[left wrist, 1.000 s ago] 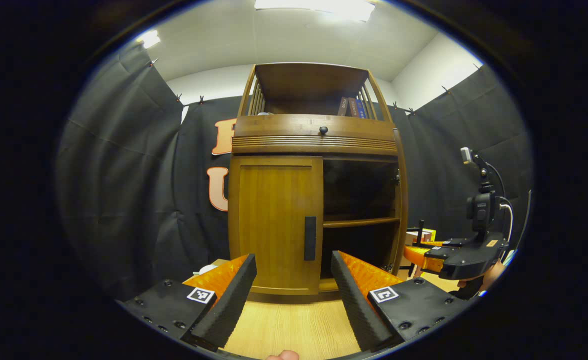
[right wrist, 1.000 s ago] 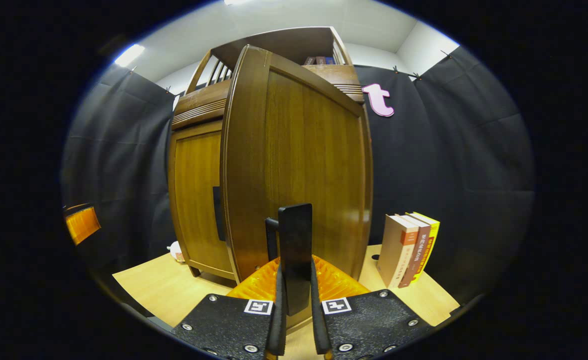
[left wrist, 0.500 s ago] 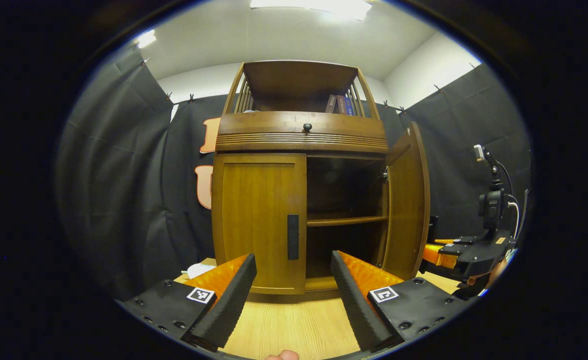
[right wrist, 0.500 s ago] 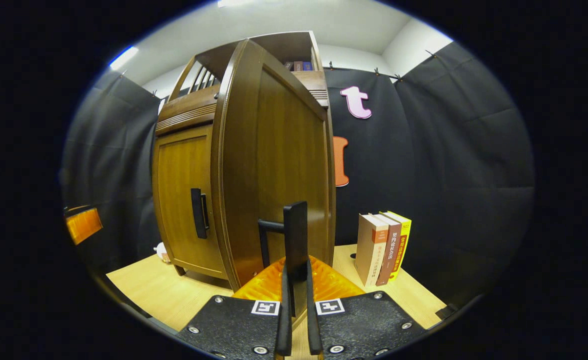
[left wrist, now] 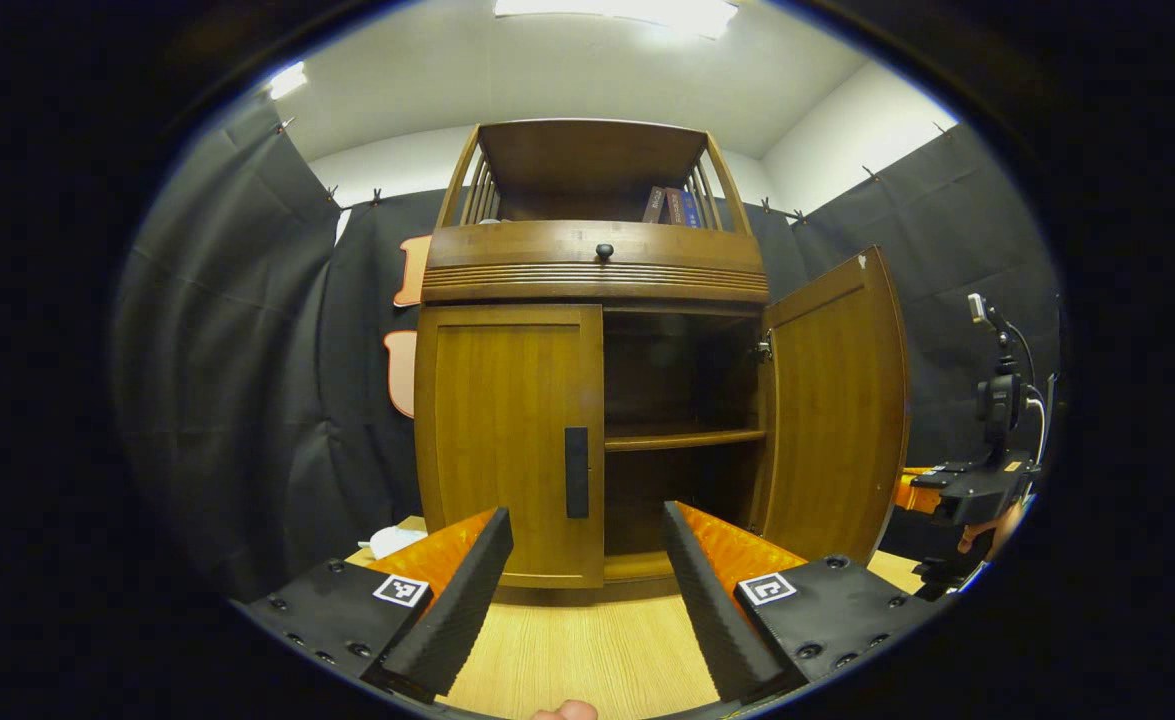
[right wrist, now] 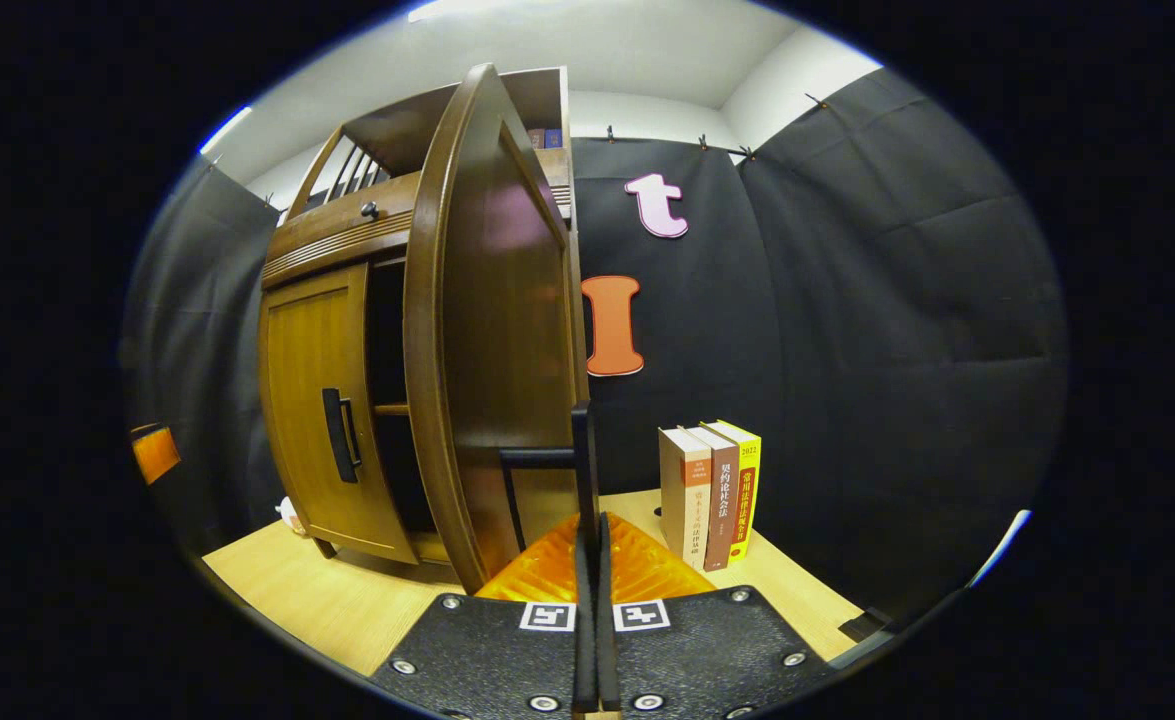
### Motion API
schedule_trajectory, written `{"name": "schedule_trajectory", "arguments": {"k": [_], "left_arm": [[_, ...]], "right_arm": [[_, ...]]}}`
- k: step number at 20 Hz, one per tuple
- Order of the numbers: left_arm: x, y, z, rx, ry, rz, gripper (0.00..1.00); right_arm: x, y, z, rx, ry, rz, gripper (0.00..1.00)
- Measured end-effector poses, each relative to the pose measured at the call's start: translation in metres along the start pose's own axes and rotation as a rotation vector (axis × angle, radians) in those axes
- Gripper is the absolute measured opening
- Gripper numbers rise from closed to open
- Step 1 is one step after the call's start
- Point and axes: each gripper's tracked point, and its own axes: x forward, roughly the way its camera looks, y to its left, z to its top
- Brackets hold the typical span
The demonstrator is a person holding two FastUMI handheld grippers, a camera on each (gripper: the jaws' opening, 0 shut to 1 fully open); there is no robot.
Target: Open the right door of the double-door shoe cabinet with the right hand, and open the left door with the left hand.
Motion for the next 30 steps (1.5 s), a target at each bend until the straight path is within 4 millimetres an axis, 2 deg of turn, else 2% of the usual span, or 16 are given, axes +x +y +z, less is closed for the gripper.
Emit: {"name": "schedule_trajectory", "arguments": {"k": [1, 2, 6, 7, 8, 11, 12, 14, 19, 23, 24, 25, 26, 27, 29, 30], "left_arm": [[0.0, -0.001, -0.001, 0.0, -0.001, 0.0, 0.94], [-0.001, -0.002, 0.0, 0.001, 0.0, 0.002, 0.94], [-0.001, 0.0, 0.0, 0.002, 0.001, 0.011, 0.99], [-0.001, 0.001, -0.001, 0.004, 0.002, 0.015, 0.94], [-0.001, 0.003, -0.001, 0.004, 0.003, 0.018, 0.94], [0.001, 0.004, -0.001, -0.006, 0.004, 0.021, 0.94], [0.002, 0.005, 0.002, -0.007, -0.004, 0.022, 0.97], [0.01, 0.007, 0.002, -0.013, -0.003, 0.029, 0.94], [0.031, 0.003, -0.009, -0.025, 0.038, 0.008, 0.94], [0.041, 0.018, -0.023, -0.015, 0.066, 0.051, 0.94], [0.042, 0.017, -0.024, -0.023, 0.079, 0.051, 0.99], [0.043, 0.016, -0.027, -0.023, 0.087, 0.049, 0.99], [0.045, 0.017, -0.028, -0.013, 0.094, 0.052, 0.94], [0.047, 0.019, -0.031, -0.001, 0.099, 0.061, 0.94], [0.053, 0.023, -0.038, -0.005, 0.115, 0.072, 0.94], [0.057, 0.025, -0.042, -0.02, 0.119, 0.076, 0.94]], "right_arm": [[0.001, -0.001, 0.0, -0.004, -0.001, 0.008, 0.05], [0.0, -0.002, 0.0, -0.005, -0.002, 0.016, 0.0], [0.002, -0.014, 0.0, -0.003, 0.0, 0.062, 0.0], [0.002, -0.019, -0.001, -0.003, 0.003, 0.077, 0.05], [0.001, -0.023, -0.001, -0.004, 0.007, 0.093, 0.0], [0.004, -0.035, -0.001, -0.002, 0.027, 0.146, 0.0], [0.004, -0.039, -0.001, 0.002, 0.031, 0.161, 0.0], [0.006, -0.045, 0.001, 0.008, 0.031, 0.185, 0.0], [0.01, -0.052, 0.0, 0.001, 0.03, 0.236, 0.01], [0.008, -0.052, 0.003, 0.006, 0.007, 0.242, 0.01], [0.008, -0.054, 0.004, 0.008, 0.005, 0.238, 0.02], [0.008, -0.054, 0.003, 0.007, 0.009, 0.235, 0.02], [0.007, -0.053, 0.003, 0.007, 0.017, 0.232, 0.07], [0.006, -0.053, 0.003, 0.008, 0.028, 0.226, 0.02], [0.003, -0.054, 0.003, 0.004, 0.029, 0.223, 0.04], [0.0, -0.054, 0.002, 0.008, 0.04, 0.229, 0.13]]}}
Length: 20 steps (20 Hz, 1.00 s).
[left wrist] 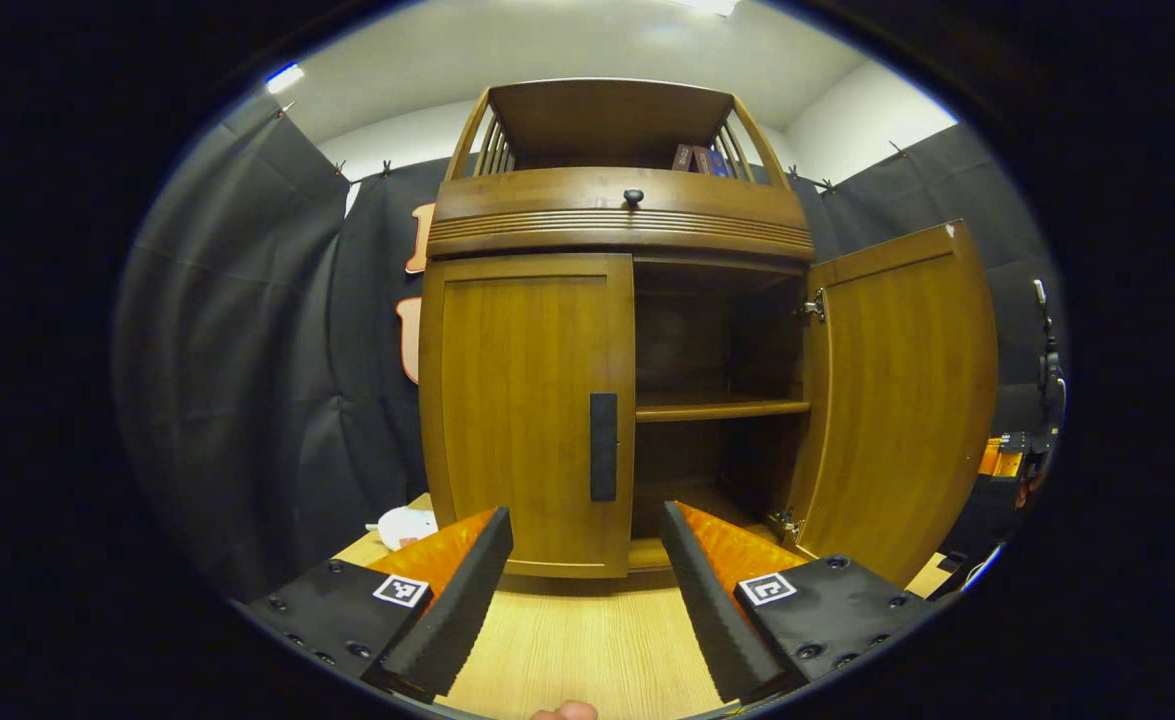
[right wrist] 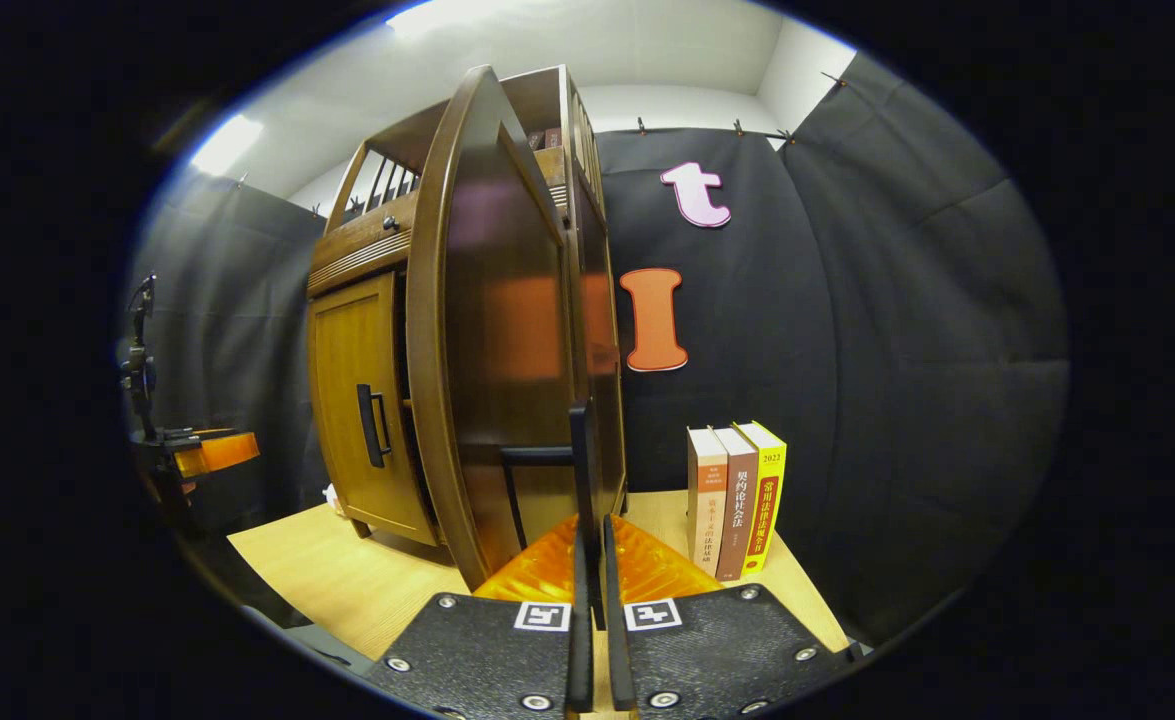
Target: Open the right door of the double-door shoe cabinet with the right hand, and open the left door with the left hand.
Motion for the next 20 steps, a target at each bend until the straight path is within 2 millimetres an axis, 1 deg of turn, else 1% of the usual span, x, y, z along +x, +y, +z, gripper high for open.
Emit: {"name": "schedule_trajectory", "arguments": {"k": [1, 2, 3, 4, 5, 6, 9, 10, 11, 12, 13, 14, 15, 16, 17, 18, 19, 20], "left_arm": [[0.006, 0.002, 0.0, -0.014, 0.001, 0.004, 0.94], [0.014, 0.003, -0.002, -0.014, 0.004, 0.002, 0.94], [0.02, 0.007, -0.002, 0.001, 0.004, 0.011, 0.97], [0.026, 0.01, 0.0, 0.019, -0.01, 0.016, 0.94], [0.033, 0.014, 0.005, 0.031, -0.022, 0.024, 0.94], [0.04, 0.016, 0.007, 0.034, -0.028, 0.026, 0.94], [0.056, 0.017, 0.015, 0.021, -0.035, 0.021, 0.94], [0.059, 0.016, 0.017, 0.021, -0.037, 0.017, 0.94], [0.064, 0.015, 0.019, 0.018, -0.04, 0.011, 0.94], [0.068, 0.012, 0.02, 0.014, -0.041, 0.003, 0.94], [0.07, 0.01, 0.02, 0.013, -0.044, -0.006, 0.94], [0.072, 0.008, 0.021, 0.013, -0.049, -0.015, 0.94], [0.074, 0.005, 0.02, 0.013, -0.051, -0.023, 0.94], [0.077, 0.001, 0.019, 0.016, -0.048, -0.034, 0.94], [0.082, -0.002, 0.015, 0.019, -0.039, -0.045, 0.94], [0.087, -0.006, 0.011, 0.013, -0.028, -0.06, 0.94], [0.091, -0.011, 0.007, -0.003, -0.014, -0.079, 0.95], [0.095, -0.015, 0.005, -0.024, -0.004, -0.094, 0.95]], "right_arm": [[-0.004, -0.005, -0.002, 0.012, 0.007, 0.003, 0.07], [-0.011, -0.009, 0.001, 0.024, 0.002, -0.001, 0.11], [-0.015, -0.011, 0.004, 0.037, 0.001, -0.002, 0.1], [-0.019, -0.013, 0.005, 0.043, -0.001, -0.008, 0.24], [-0.022, -0.013, 0.006, 0.033, 0.001, -0.017, 0.27], [-0.024, -0.014, 0.009, 0.011, -0.006, -0.032, 0.37], [-0.028, -0.014, 0.023, -0.021, -0.044, -0.068, 0.44], [-0.031, -0.014, 0.028, -0.017, -0.058, -0.08, 0.41], [-0.033, -0.017, 0.033, -0.02, -0.07, -0.097, 0.44], [-0.036, -0.021, 0.036, -0.028, -0.076, -0.123, 0.49], [-0.039, -0.026, 0.037, -0.033, -0.077, -0.146, 0.57], [-0.042, -0.027, 0.037, -0.03, -0.072, -0.16, 0.55], [-0.045, -0.025, 0.036, -0.027, -0.067, -0.171, 0.57], [-0.049, -0.025, 0.038, -0.026, -0.072, -0.185, 0.54], [-0.054, -0.024, 0.042, -0.029, -0.084, -0.203, 0.57], [-0.057, -0.023, 0.043, -0.036, -0.098, -0.218, 0.71], [-0.061, -0.021, 0.045, -0.039, -0.106, -0.229, 0.75], [-0.062, -0.016, 0.043, -0.043, -0.104, -0.234, 0.8]]}}
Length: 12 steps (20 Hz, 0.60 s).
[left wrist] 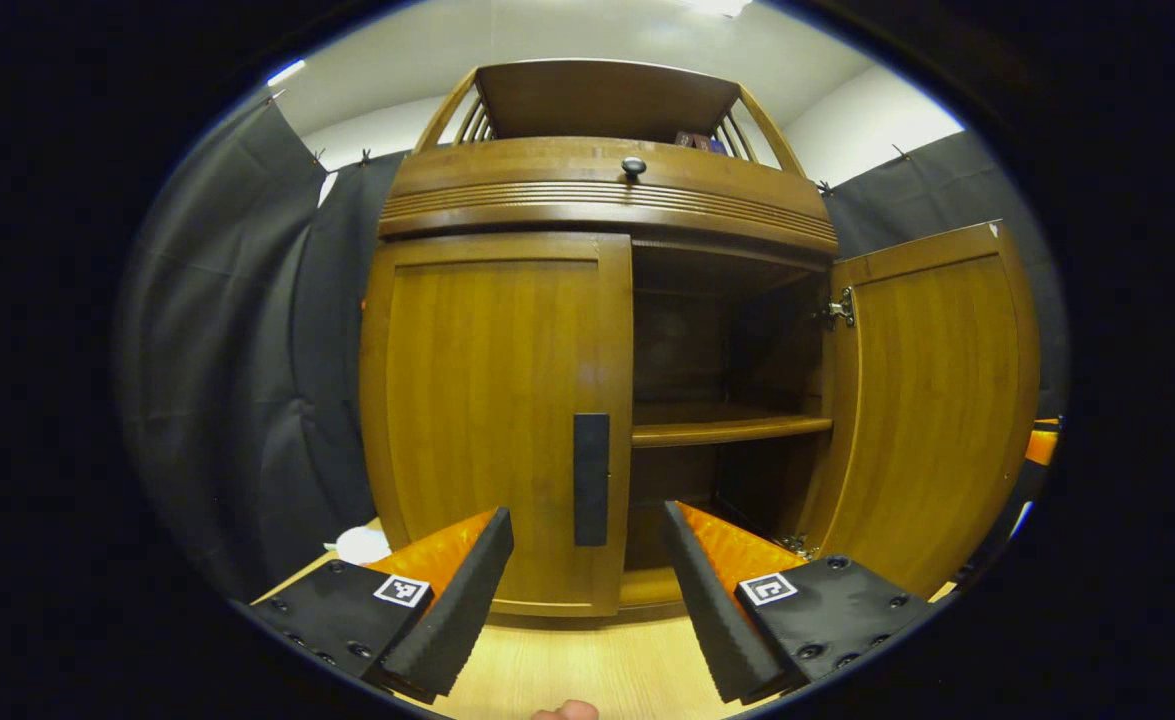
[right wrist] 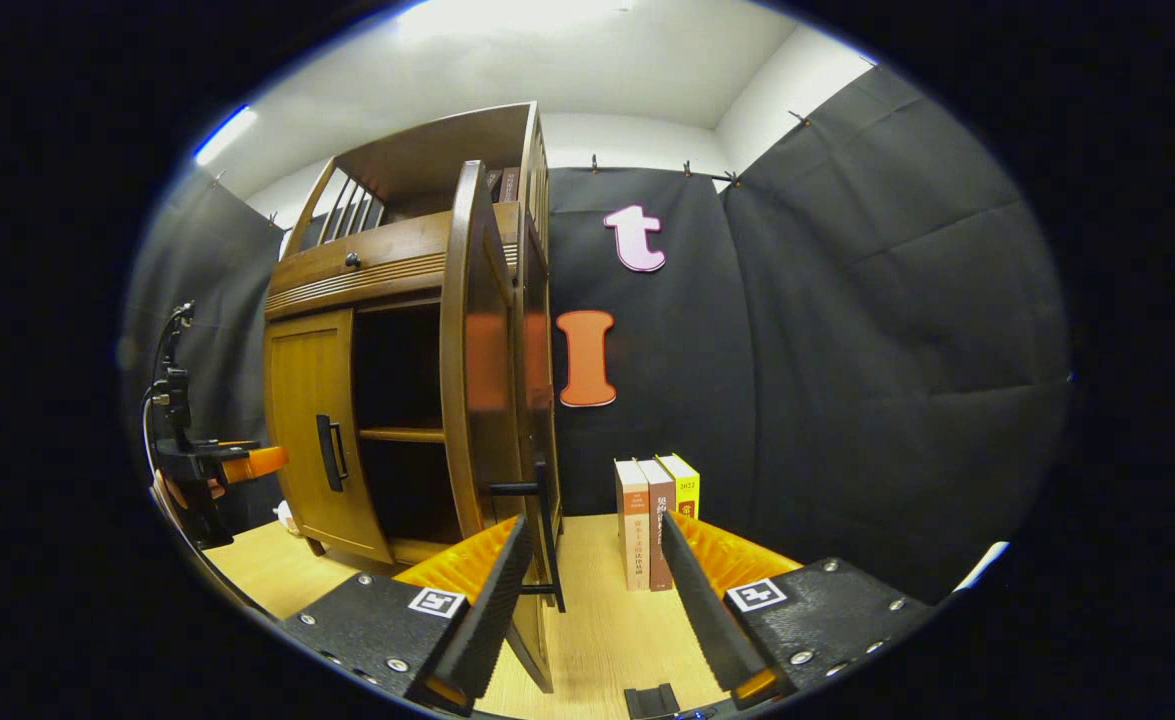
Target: Open the right door of the double-door shoe cabinet with the right hand, and open the left door with the left hand.
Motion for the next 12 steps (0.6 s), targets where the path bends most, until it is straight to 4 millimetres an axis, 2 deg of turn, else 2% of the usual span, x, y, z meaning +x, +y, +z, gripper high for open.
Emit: {"name": "schedule_trajectory", "arguments": {"k": [1, 2, 3, 4, 5, 6, 7, 8, 12], "left_arm": [[0.005, -0.002, -0.001, -0.013, 0.003, -0.011, 0.94], [0.011, 0.0, -0.001, -0.011, 0.002, -0.008, 0.97], [0.017, 0.005, -0.001, 0.0, -0.007, 0.005, 0.96], [0.022, 0.011, 0.004, 0.006, -0.023, 0.019, 0.94], [0.029, 0.012, 0.008, 0.011, -0.036, 0.024, 0.94], [0.037, 0.014, 0.011, 0.018, -0.037, 0.028, 0.94], [0.046, 0.016, 0.011, 0.029, -0.033, 0.034, 0.94], [0.054, 0.017, 0.01, 0.041, -0.027, 0.038, 0.94], [0.083, 0.016, 0.01, 0.05, -0.022, 0.038, 0.94]], "right_arm": [[-0.002, 0.005, -0.002, -0.003, -0.003, 0.001, 0.89], [-0.005, 0.01, -0.001, -0.008, -0.005, 0.003, 0.93], [-0.009, 0.01, -0.002, -0.018, -0.004, -0.01, 0.88], [-0.008, 0.01, 0.0, -0.029, -0.007, -0.025, 0.96], [-0.01, 0.012, 0.002, -0.031, -0.009, -0.03, 0.89], [-0.012, 0.018, 0.003, -0.026, -0.006, -0.024, 0.96], [-0.013, 0.022, 0.005, -0.022, -0.006, -0.021, 0.96], [-0.014, 0.022, 0.006, -0.025, -0.005, -0.023, 0.89], [-0.021, 0.022, 0.006, -0.028, 0.003, -0.034, 0.9]]}}
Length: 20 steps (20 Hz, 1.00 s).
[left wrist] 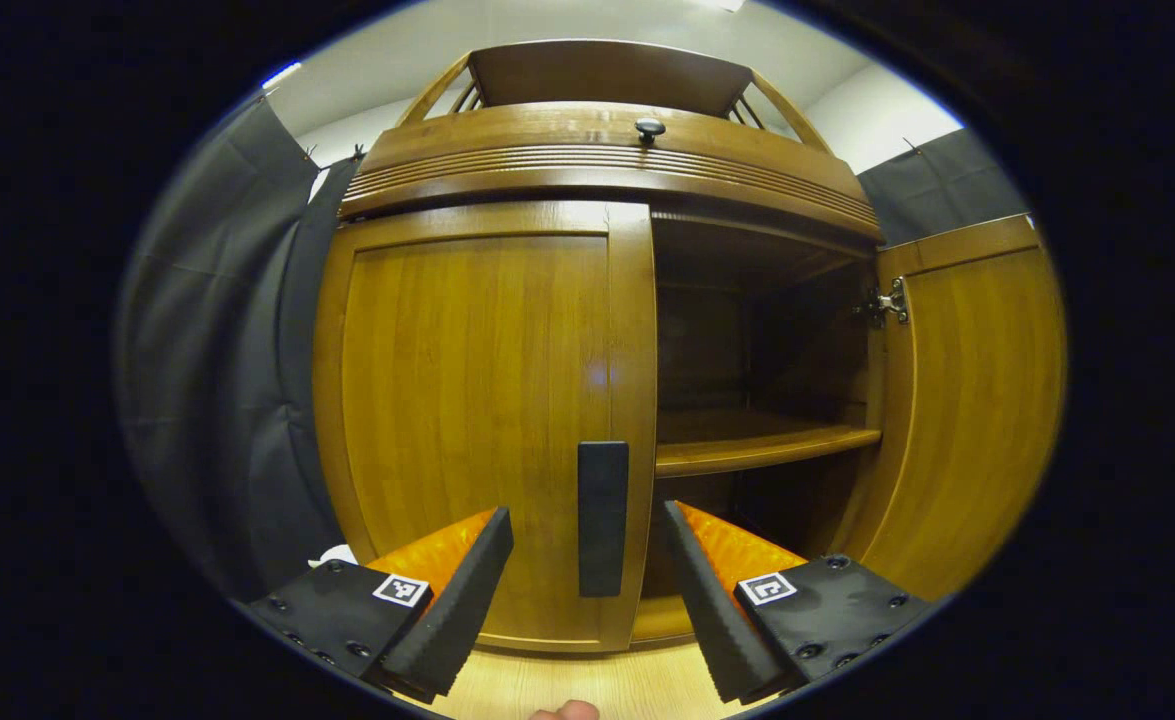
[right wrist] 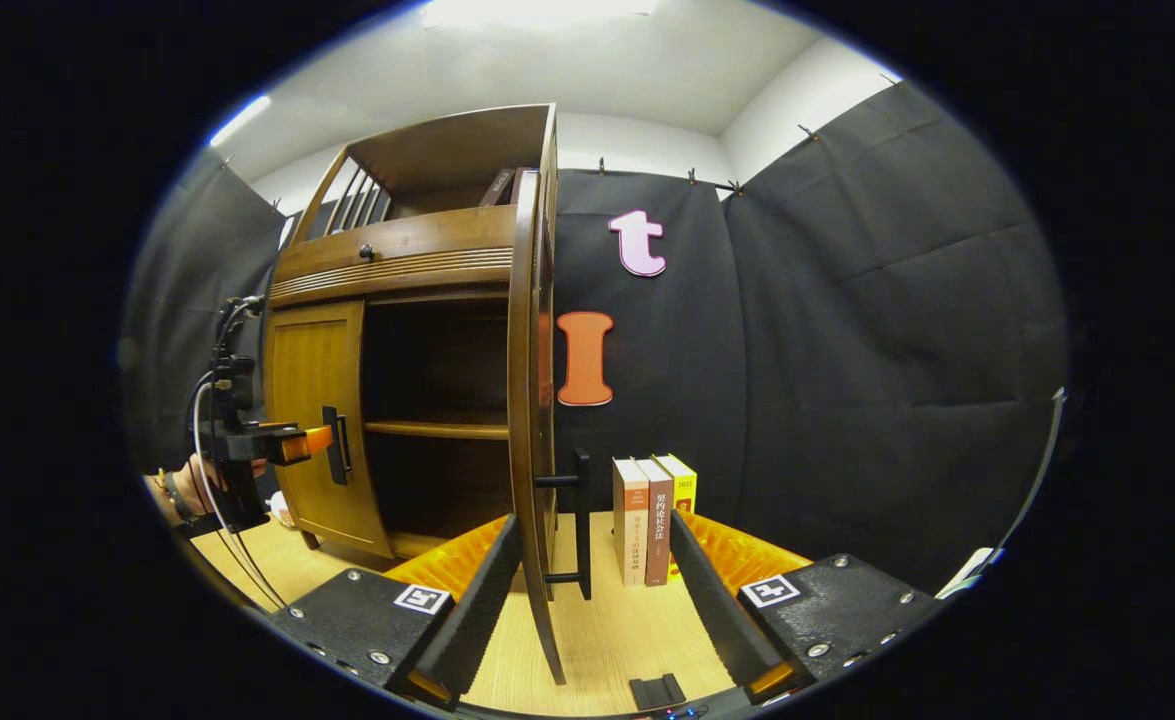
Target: Open the right door of the double-door shoe cabinet with the right hand, and open the left door with the left hand.
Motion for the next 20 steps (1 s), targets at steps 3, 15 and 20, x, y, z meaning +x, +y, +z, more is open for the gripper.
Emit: {"name": "schedule_trajectory", "arguments": {"k": [3, 15, 20], "left_arm": [[0.011, -0.003, 0.005, 0.001, -0.021, -0.001, 0.94], [0.043, 0.013, -0.021, -0.032, 0.019, 0.024, 0.94], [0.055, 0.017, -0.019, -0.028, 0.012, 0.004, 0.99]], "right_arm": [[-0.004, -0.002, 0.0, 0.013, 0.0, -0.015, 0.9], [-0.012, -0.005, 0.003, 0.012, -0.023, -0.066, 0.84], [-0.017, -0.005, 0.004, 0.007, -0.022, -0.082, 0.9]]}}
